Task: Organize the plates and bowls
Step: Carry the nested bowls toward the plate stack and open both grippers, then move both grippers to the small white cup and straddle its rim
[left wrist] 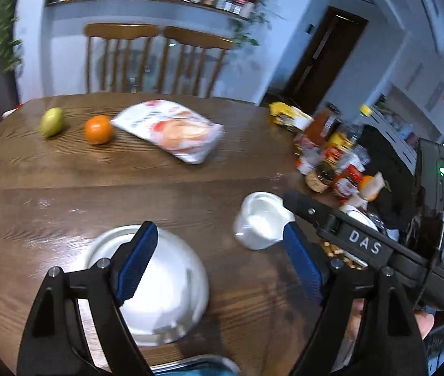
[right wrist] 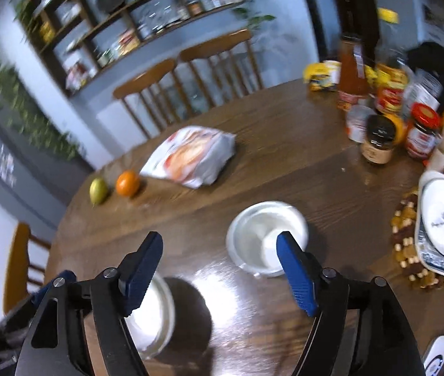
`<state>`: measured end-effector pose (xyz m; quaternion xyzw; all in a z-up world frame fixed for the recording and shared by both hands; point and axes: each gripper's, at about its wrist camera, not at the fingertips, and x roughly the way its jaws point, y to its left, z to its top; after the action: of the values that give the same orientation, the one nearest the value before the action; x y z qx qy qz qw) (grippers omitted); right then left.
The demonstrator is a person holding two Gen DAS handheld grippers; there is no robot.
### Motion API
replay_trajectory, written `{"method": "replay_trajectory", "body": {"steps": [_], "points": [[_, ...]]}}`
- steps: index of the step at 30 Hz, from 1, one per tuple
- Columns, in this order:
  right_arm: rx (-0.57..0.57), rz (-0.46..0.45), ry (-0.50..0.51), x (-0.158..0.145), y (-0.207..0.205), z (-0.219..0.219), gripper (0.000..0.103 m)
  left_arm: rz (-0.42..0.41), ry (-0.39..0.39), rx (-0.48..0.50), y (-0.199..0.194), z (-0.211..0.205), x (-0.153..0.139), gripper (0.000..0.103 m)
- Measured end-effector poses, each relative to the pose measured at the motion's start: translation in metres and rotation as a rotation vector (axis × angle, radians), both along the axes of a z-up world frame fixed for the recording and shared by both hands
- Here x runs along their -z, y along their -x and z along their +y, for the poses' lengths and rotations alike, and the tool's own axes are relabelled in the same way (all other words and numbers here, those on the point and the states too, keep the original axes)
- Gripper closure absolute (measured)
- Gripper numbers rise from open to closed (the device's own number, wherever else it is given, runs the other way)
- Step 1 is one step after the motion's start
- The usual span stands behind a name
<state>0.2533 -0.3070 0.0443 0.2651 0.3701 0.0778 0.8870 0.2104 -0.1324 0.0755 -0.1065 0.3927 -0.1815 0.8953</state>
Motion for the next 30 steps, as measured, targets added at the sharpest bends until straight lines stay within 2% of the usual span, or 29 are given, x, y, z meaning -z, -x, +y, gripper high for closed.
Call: {"method": "replay_trajectory", "body": {"steps": [4,8,11,13,15,17,19,20,22,28,30], "points": [[0.074,0.056,-0.114,0.025,-0.007,-0.032,0.027,0.024,-0.004,0.074,-0.015,-0.042,0.011,0.022],[0.100,0.091,-0.112,0.040,-0.018,-0.039,0.027,0.053,-0.067,0.122,-0.033,-0.065,0.034,0.022],[0.069,0.118,-0.141,0.052,-0.031,-0.034,0.027,0.091,-0.029,0.146,-0.048,-0.059,0.053,0.022],[0.080,0.146,-0.125,0.060,-0.040,-0.028,0.027,0.106,0.000,0.148,-0.053,-0.056,0.059,0.022],[0.083,0.156,-0.114,0.068,-0.047,-0.023,0.033,0.135,0.036,0.160,-0.058,-0.053,0.068,0.022],[0.078,0.176,-0.116,0.076,-0.051,-0.022,0.039,0.170,0.022,0.168,-0.061,-0.055,0.072,0.022],[0.087,0.193,-0.111,0.083,-0.054,-0.025,0.047,0.163,0.032,0.171,-0.060,-0.054,0.072,0.022],[0.093,0.209,-0.098,0.086,-0.056,-0.024,0.056,0.158,0.032,0.173,-0.059,-0.055,0.071,0.022],[0.084,0.226,-0.088,0.090,-0.057,-0.024,0.066,0.155,0.030,0.172,-0.058,-0.055,0.073,0.023],[0.078,0.277,-0.069,0.101,-0.062,-0.020,0.071,0.192,0.020,0.145,-0.064,-0.052,0.080,0.031],[0.079,0.284,-0.041,0.103,-0.063,-0.017,0.076,0.201,0.021,0.135,-0.064,-0.049,0.081,0.031]]}}
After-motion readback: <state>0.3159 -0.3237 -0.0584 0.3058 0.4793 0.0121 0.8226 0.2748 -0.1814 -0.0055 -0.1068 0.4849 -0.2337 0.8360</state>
